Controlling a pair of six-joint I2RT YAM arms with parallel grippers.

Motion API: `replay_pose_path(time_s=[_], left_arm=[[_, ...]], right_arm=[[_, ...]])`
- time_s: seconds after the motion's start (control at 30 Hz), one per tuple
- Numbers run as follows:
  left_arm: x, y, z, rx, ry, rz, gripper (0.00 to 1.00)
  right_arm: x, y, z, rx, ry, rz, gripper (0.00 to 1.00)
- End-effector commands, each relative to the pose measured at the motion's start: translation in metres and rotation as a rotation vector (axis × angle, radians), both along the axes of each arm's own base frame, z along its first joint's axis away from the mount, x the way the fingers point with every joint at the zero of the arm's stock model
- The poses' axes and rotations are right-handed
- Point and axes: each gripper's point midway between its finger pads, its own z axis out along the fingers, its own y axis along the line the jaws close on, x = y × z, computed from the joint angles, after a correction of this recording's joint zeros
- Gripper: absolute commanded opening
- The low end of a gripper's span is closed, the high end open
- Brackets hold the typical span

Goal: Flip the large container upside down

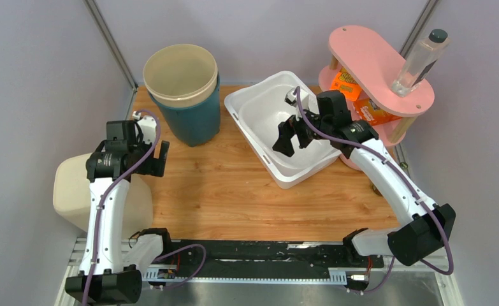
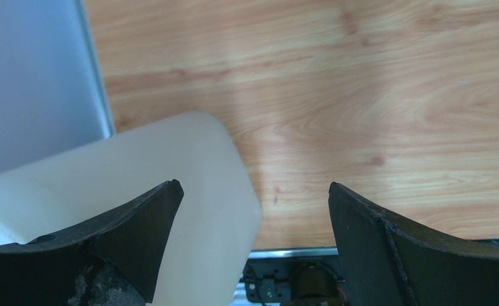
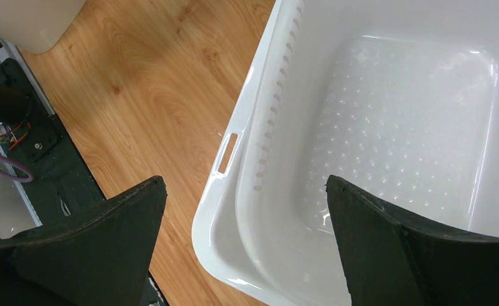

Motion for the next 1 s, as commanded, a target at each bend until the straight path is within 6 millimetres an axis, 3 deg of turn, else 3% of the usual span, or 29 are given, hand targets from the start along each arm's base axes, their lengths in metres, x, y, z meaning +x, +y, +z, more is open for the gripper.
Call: replay_pose_path(time_s=[0.0,0.03,0.13,0.2,0.3,0.37,0.47,0.57,0.8,0.9,0.93,0.97], left_arm=[[0.015,-0.052,0.051,-0.174,-0.167,-0.275,0.96],[0.009,-0.072,0.058,-0.255,-0.173,-0.357,0.96],[0.008,-0.082,0.089,-0.312,-0.239,-0.36,0.96],[0.011,-0.068,0.105,-0.267,-0.275,-0.274,0.96],[0.011,-0.028,0.126,-0.105,-0.314,-0.099,0.97],[0.003,-0.011,0.128,-0.039,-0.287,-0.019,0.98],[-0.006,-0.003,0.128,-0.01,-0.265,0.016,0.99],[0.002,-0.021,0.147,-0.048,-0.362,-0.103,0.99],[0.066,-0.06,0.218,-0.064,-0.606,-0.427,0.98],[0.094,-0.081,0.227,-0.116,-0.651,-0.558,0.95],[0.095,-0.093,0.233,-0.129,-0.668,-0.623,0.94],[0.106,-0.099,0.226,-0.137,-0.642,-0.653,0.92]], right_arm=[[-0.001,0.0,0.013,0.024,-0.055,0.006,1.0],[-0.002,0.001,0.015,0.028,-0.057,0.008,1.0],[-0.002,0.002,0.025,0.04,-0.071,0.015,1.0],[0.0,0.003,0.033,0.049,-0.085,0.018,1.0],[0.004,0.004,0.041,0.047,-0.112,0.022,1.0],[0.01,0.005,0.047,0.038,-0.136,0.023,1.0],[0.021,0.008,0.054,0.025,-0.156,0.027,1.0],[0.034,0.017,0.058,0.019,-0.157,0.052,1.0],[0.061,0.028,0.039,-0.047,-0.128,0.066,1.0],[0.069,0.038,0.037,-0.025,-0.099,0.076,0.99],[0.07,0.042,0.035,-0.019,-0.089,0.08,0.99],[0.071,0.046,0.034,-0.009,-0.078,0.086,0.99]])
